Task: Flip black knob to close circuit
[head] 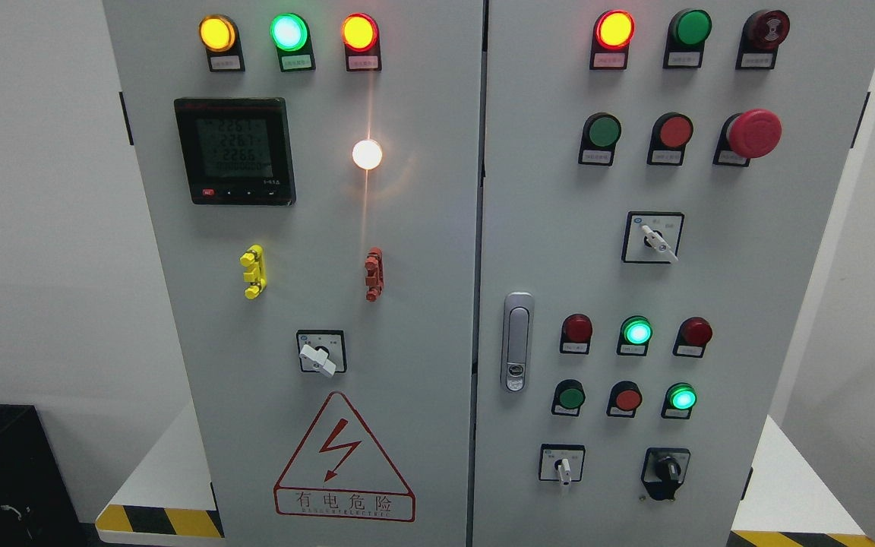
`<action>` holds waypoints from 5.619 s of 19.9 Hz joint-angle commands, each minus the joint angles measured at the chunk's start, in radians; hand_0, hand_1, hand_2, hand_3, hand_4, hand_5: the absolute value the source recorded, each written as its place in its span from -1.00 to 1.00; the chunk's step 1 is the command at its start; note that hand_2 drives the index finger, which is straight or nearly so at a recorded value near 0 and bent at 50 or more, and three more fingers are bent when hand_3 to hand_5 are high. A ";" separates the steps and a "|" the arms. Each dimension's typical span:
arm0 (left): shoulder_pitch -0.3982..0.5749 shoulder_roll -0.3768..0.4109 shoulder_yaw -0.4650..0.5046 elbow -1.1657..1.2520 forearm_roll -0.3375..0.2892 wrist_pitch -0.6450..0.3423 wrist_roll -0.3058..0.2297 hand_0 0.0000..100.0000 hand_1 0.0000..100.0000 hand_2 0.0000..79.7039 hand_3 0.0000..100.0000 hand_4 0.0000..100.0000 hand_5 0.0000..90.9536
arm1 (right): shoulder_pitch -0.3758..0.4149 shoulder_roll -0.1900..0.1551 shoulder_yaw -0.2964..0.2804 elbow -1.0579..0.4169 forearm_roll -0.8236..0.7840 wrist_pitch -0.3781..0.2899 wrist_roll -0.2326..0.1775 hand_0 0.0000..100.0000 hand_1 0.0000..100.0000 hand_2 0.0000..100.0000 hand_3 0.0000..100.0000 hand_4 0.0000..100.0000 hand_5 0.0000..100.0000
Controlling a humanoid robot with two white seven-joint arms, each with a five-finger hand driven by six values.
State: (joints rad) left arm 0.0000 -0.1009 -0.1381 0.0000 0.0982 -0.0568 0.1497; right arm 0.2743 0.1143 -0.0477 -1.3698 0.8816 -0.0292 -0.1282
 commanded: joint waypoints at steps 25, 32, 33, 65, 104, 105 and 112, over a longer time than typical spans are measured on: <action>0.023 0.000 0.000 -0.029 0.000 0.000 0.001 -0.76 0.11 -1.00 -1.00 -1.00 -1.00 | -0.136 0.005 -0.006 -0.453 0.264 0.203 0.122 -1.00 -0.95 0.71 1.00 1.00 1.00; 0.023 0.000 0.000 -0.029 0.000 0.000 0.001 -0.76 0.11 -1.00 -1.00 -1.00 -1.00 | -0.222 0.011 -0.014 -0.442 0.333 0.250 0.148 -1.00 -0.97 0.72 1.00 1.00 1.00; 0.023 0.000 0.000 -0.029 0.000 0.000 0.001 -0.76 0.11 -1.00 -1.00 -1.00 -1.00 | -0.228 0.011 -0.021 -0.440 0.338 0.250 0.148 -1.00 -0.97 0.72 1.00 1.00 1.00; 0.023 0.000 0.000 -0.029 0.000 0.000 0.001 -0.76 0.11 -1.00 -1.00 -1.00 -1.00 | -0.466 0.016 -0.129 -0.276 0.461 0.256 0.185 -1.00 -0.93 0.69 1.00 0.99 1.00; 0.023 0.000 0.000 -0.029 0.000 0.000 0.001 -0.76 0.11 -1.00 -1.00 -1.00 -1.00 | -0.515 0.015 -0.173 -0.259 0.450 0.269 0.205 -1.00 -0.93 0.69 1.00 0.98 1.00; 0.023 0.000 0.000 -0.029 0.000 0.000 0.001 -0.76 0.11 -1.00 -1.00 -1.00 -1.00 | -0.520 0.015 -0.173 -0.259 0.450 0.269 0.205 -1.00 -0.94 0.69 1.00 0.98 1.00; 0.023 0.000 0.000 -0.029 0.000 0.000 0.001 -0.76 0.11 -1.00 -1.00 -1.00 -1.00 | -0.529 0.015 -0.179 -0.258 0.447 0.270 0.205 -1.00 -0.95 0.69 1.00 0.98 1.00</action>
State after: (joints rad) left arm 0.0000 -0.1012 -0.1381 0.0000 0.0982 -0.0569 0.1495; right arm -0.2478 0.1300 -0.2153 -1.6272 1.3310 0.2387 0.0797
